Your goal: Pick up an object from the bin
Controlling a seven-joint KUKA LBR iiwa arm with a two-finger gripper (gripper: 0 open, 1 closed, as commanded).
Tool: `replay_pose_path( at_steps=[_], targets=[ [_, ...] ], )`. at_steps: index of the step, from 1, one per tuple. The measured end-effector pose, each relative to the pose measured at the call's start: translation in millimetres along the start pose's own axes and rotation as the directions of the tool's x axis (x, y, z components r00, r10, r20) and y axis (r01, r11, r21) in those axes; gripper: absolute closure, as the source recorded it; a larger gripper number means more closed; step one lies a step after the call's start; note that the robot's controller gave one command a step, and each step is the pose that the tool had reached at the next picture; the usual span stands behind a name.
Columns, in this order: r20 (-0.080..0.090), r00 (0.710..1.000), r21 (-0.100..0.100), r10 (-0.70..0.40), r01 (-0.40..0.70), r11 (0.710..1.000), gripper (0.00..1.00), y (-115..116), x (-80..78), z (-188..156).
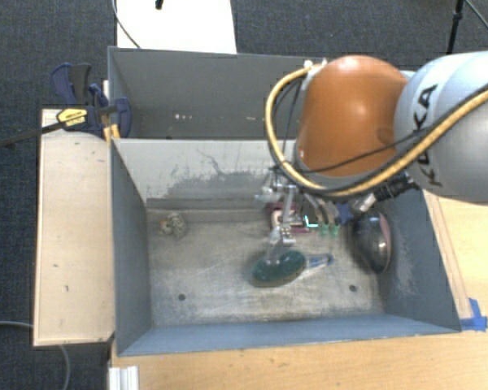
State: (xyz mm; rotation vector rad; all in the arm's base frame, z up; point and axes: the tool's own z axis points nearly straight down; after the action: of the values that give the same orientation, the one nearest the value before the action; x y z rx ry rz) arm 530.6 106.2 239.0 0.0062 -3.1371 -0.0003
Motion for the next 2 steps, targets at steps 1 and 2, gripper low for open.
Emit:
replay_pose_path(
  at_steps=[1,2],
  targets=[
    [0.0,0.935,0.001,-0.354,0.354,0.935,0.0,-32,26.1,121],
    [0.012,0.855,0.003,-0.518,0.518,0.855,0.0,-79,-13.4,167]
  ],
)
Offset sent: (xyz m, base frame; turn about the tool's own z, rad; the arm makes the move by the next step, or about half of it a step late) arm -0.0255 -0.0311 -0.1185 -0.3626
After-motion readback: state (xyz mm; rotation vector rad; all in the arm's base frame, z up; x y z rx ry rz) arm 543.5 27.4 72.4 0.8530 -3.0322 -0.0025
